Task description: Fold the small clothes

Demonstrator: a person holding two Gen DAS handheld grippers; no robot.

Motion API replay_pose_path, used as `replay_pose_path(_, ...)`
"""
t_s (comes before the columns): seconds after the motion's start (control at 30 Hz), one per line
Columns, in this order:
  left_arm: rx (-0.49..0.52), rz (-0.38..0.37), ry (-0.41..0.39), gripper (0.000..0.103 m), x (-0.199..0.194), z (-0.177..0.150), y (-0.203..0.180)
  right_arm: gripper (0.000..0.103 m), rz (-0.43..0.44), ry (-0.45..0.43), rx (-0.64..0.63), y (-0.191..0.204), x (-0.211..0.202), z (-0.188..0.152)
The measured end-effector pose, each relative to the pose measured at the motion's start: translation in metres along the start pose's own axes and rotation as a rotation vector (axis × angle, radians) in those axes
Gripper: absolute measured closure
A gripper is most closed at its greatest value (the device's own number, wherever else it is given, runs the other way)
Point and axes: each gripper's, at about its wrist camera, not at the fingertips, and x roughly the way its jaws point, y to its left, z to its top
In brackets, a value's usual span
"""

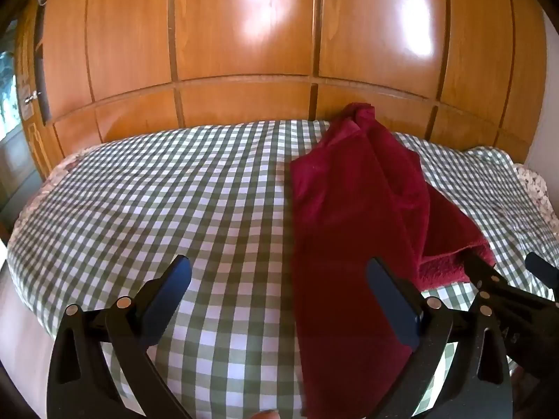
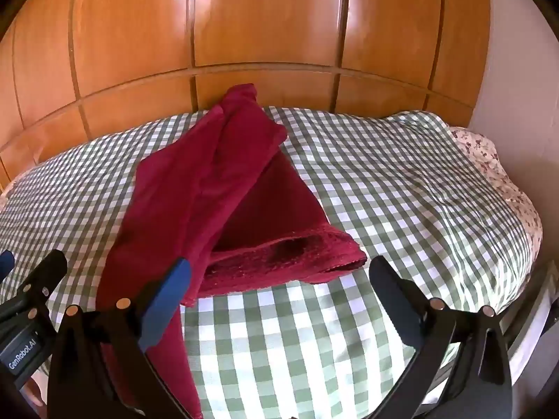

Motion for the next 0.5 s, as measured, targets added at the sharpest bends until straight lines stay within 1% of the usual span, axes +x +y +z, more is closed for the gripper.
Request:
replay_pose_path(0.2,-0.005,-0.001,-0.005,0.004,-0.003,-0.004,0.003,0.002,-0.006,0.025,0.004,-0.006,0.007,-0.002)
replay_pose_path(0.3,0.014,0.011,0.015,0.004,0.0,-0.002,-0.006,0.002,-0.008,0.033,0.001,-0.006,0.009,-0.003)
replay_pose_path(0.33,0.012,0.01,0.015,0.004,-0.002,0.0,-0.008,0.002,-0.025,0.025,-0.003,0.002,0.013,-0.004)
replay_pose_path(0.5,0.027,0.015,0.02,0.004,0.001,-0.002,-0.009,0.002,-0.022,0.022,-0.005,-0.004,0.012,-0.006)
